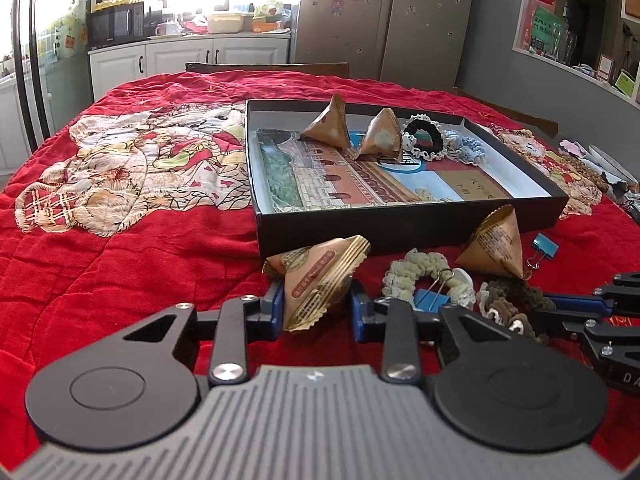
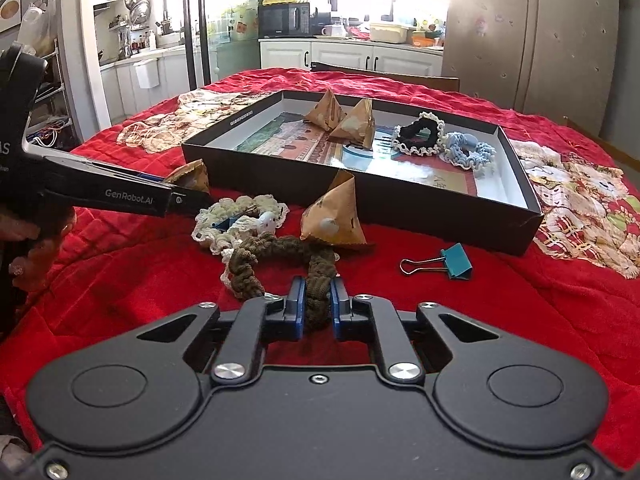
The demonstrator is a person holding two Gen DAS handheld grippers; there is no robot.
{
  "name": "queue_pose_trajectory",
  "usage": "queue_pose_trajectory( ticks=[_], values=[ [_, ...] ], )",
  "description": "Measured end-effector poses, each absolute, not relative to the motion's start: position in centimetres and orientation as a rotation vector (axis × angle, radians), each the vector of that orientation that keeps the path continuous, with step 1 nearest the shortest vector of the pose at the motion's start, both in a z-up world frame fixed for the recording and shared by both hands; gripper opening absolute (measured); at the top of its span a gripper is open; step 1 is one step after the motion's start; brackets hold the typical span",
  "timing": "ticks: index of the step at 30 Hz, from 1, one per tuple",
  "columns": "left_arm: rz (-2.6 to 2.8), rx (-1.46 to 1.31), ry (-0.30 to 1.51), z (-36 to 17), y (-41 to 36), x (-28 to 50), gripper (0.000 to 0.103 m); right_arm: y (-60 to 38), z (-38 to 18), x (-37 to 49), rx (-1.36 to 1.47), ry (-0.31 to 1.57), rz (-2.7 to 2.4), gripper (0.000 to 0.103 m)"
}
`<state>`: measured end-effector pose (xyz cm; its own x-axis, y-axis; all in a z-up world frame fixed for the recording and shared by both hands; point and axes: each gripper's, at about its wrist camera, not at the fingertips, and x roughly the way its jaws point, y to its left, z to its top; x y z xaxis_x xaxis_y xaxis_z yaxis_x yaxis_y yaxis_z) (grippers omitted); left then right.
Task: Organize objects
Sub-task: 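Close the right gripper on the brown braided scrunchie while the left gripper grasps a paper pyramid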
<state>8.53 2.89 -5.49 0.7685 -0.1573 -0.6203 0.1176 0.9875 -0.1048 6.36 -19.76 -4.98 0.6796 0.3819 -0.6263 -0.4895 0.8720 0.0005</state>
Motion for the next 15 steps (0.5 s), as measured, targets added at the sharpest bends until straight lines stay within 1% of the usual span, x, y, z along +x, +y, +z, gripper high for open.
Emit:
queue_pose_trajectory(
  ticks=[15],
  values=[
    [-0.167,-0.065,0.675,-4.8,2.9,7.9,0.034,-19.6,-3.7,5.0,-0.201,0.617,0.52,0.011]
  ],
)
